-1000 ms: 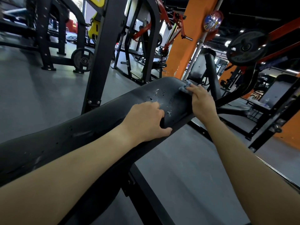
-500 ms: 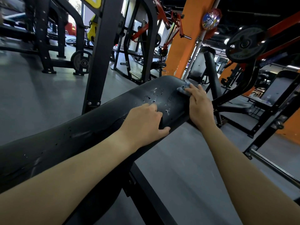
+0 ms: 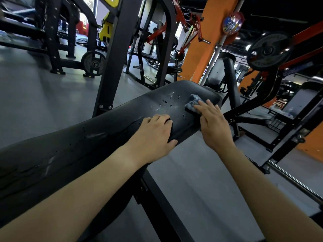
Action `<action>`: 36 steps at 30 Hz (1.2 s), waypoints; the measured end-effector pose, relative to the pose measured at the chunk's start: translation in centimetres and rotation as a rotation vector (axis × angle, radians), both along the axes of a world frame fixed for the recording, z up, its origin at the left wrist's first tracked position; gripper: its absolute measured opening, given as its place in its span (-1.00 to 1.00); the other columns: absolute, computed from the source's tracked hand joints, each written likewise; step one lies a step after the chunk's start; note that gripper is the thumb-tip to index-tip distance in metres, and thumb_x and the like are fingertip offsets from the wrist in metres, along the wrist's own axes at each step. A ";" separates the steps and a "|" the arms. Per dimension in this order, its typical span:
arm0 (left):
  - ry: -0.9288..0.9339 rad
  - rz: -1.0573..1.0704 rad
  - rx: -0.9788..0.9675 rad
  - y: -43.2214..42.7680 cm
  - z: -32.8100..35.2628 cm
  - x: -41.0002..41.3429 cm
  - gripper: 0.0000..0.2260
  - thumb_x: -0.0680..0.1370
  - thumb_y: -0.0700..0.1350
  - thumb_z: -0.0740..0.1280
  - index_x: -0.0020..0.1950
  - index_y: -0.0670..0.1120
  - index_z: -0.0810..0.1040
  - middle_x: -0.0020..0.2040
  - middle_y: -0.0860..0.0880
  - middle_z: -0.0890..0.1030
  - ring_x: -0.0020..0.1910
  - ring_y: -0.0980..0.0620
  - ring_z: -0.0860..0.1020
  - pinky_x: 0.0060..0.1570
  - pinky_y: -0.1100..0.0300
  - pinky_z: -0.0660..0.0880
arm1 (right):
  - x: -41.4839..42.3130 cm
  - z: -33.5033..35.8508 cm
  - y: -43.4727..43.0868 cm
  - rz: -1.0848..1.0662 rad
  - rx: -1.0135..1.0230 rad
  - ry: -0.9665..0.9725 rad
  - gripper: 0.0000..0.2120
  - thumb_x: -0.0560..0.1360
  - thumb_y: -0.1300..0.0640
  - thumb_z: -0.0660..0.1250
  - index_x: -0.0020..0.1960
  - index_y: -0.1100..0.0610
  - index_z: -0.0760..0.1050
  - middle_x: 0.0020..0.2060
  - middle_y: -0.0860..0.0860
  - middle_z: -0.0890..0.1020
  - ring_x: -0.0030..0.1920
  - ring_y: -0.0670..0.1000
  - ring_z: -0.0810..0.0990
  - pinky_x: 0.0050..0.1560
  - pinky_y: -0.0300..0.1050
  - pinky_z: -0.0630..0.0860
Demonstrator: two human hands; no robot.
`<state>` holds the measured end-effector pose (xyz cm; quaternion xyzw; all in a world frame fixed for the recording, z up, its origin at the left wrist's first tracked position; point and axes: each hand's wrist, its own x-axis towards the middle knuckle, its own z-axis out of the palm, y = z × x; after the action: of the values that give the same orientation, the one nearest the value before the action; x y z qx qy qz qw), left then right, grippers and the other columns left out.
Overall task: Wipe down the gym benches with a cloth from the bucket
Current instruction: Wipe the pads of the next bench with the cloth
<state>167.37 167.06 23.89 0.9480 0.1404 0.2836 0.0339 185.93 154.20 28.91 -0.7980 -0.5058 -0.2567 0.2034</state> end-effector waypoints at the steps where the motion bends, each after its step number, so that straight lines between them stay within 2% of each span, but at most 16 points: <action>1: 0.001 0.000 -0.008 0.0 0.1 0.1 -0.45 0.64 0.23 0.20 0.48 -0.12 0.41 0.53 -0.05 0.33 0.49 -0.03 0.32 0.47 -0.02 0.28 | 0.2 0.7 0.5 -0.031 0.018 0.035 -0.58 0.66 0.22 0.08 0.48 0.06 0.43 0.54 -0.03 0.35 0.61 0.02 0.12 0.62 0.05 0.03; 5: -0.001 -0.003 -0.018 0.3 0.0 0.1 -0.45 0.65 0.24 0.19 0.49 -0.11 0.41 0.54 -0.03 0.33 0.50 -0.02 0.32 0.49 -0.03 0.26 | -0.8 0.9 2.8 -0.128 0.153 0.178 -0.60 0.67 0.20 0.07 0.43 0.06 0.49 0.52 -0.05 0.39 0.60 -0.01 0.13 0.58 0.07 0.13; 8: -0.038 -0.011 -0.041 0.5 -0.5 0.3 -0.45 0.64 0.24 0.20 0.48 -0.10 0.42 0.53 -0.03 0.34 0.49 -0.03 0.32 0.51 -0.04 0.23 | -2.5 -1.2 2.8 -0.078 0.174 0.132 -0.61 0.66 0.21 0.09 0.41 0.09 0.51 0.48 -0.04 0.45 0.58 -0.03 0.18 0.59 0.02 0.11; 13: -0.042 -0.018 -0.039 0.9 0.2 0.7 -0.47 0.61 0.24 0.24 0.41 -0.10 0.51 0.46 -0.04 0.41 0.44 -0.04 0.36 0.50 -0.06 0.26 | -3.4 -2.5 1.2 0.072 0.088 0.049 -0.66 0.66 0.22 0.17 0.37 0.09 0.55 0.44 -0.05 0.49 0.55 -0.05 0.25 0.57 0.05 0.17; 16: -0.030 -0.041 -0.045 1.3 0.7 0.6 -0.45 0.59 0.28 0.26 0.40 -0.09 0.54 0.44 -0.02 0.43 0.41 -0.03 0.37 0.46 -0.04 0.30 | -1.9 -0.6 1.1 0.072 -0.048 -0.054 -0.66 0.65 0.25 0.18 0.36 0.09 0.56 0.41 -0.02 0.52 0.53 -0.01 0.32 0.60 0.02 0.11; 19: -0.012 -0.065 -0.049 1.7 0.9 0.4 -0.41 0.58 0.31 0.27 0.42 -0.09 0.52 0.44 -0.01 0.42 0.41 -0.02 0.36 0.46 -0.02 0.31 | -0.2 1.8 2.3 -0.023 -0.076 -0.010 -0.64 0.67 0.23 0.14 0.39 0.08 0.54 0.46 -0.04 0.48 0.56 0.00 0.25 0.60 -0.01 0.08; 21: -0.003 -0.075 -0.047 1.8 1.0 0.4 -0.39 0.57 0.32 0.28 0.43 -0.09 0.52 0.44 0.00 0.42 0.41 -0.02 0.37 0.44 -0.02 0.33 | -0.1 2.5 3.5 -0.098 -0.046 0.062 -0.62 0.68 0.21 0.10 0.42 0.06 0.51 0.50 -0.06 0.42 0.58 -0.02 0.19 0.57 0.04 0.15; 25: -0.016 -0.100 -0.051 2.3 1.0 0.4 -0.39 0.55 0.34 0.30 0.40 -0.09 0.56 0.41 0.01 0.45 0.39 -0.01 0.39 0.39 -0.05 0.38 | -2.0 1.3 4.5 -0.159 -0.043 0.011 -0.56 0.64 0.28 0.07 0.48 0.11 0.42 0.55 0.01 0.33 0.58 0.03 0.19 0.56 0.05 0.15; 27: -0.030 -0.107 -0.048 2.4 0.7 0.6 -0.40 0.55 0.34 0.31 0.38 -0.08 0.57 0.39 0.01 0.47 0.37 -0.01 0.41 0.36 -0.05 0.41 | -3.1 0.4 4.1 -0.131 -0.044 -0.001 -0.56 0.65 0.28 0.08 0.47 0.08 0.44 0.54 -0.01 0.35 0.57 0.01 0.20 0.58 -0.01 0.09; 31: -0.067 -0.103 -0.091 2.4 0.5 0.7 -0.44 0.53 0.31 0.34 0.34 -0.06 0.58 0.27 0.00 0.50 0.28 -0.01 0.43 0.25 -0.06 0.47 | -4.4 -1.1 2.9 -0.009 -0.124 -0.040 -0.58 0.67 0.23 0.09 0.46 -0.01 0.46 0.51 -0.10 0.38 0.57 -0.07 0.19 0.51 -0.28 -0.02; 34: -0.092 -0.103 -0.133 2.3 0.6 0.7 -0.48 0.51 0.30 0.36 0.28 -0.05 0.59 0.18 0.02 0.49 0.21 0.00 0.44 0.18 -0.03 0.51 | -4.0 -1.0 2.5 0.077 -0.200 -0.069 -0.57 0.65 0.17 0.06 0.44 0.03 0.50 0.48 -0.07 0.43 0.54 -0.04 0.26 0.55 -0.17 0.12; 36: -0.082 -0.101 -0.142 2.5 0.5 0.7 -0.46 0.51 0.32 0.36 0.30 -0.04 0.58 0.20 0.03 0.49 0.23 0.00 0.44 0.20 -0.03 0.49 | -3.1 0.2 2.9 0.064 -0.236 -0.068 -0.53 0.61 0.16 0.04 0.43 0.03 0.51 0.48 -0.07 0.44 0.52 -0.02 0.30 0.56 -0.05 0.16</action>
<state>168.08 169.55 24.39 0.9367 0.1108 0.3092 0.1209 182.86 157.10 29.07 -0.7908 -0.5642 -0.2156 0.0992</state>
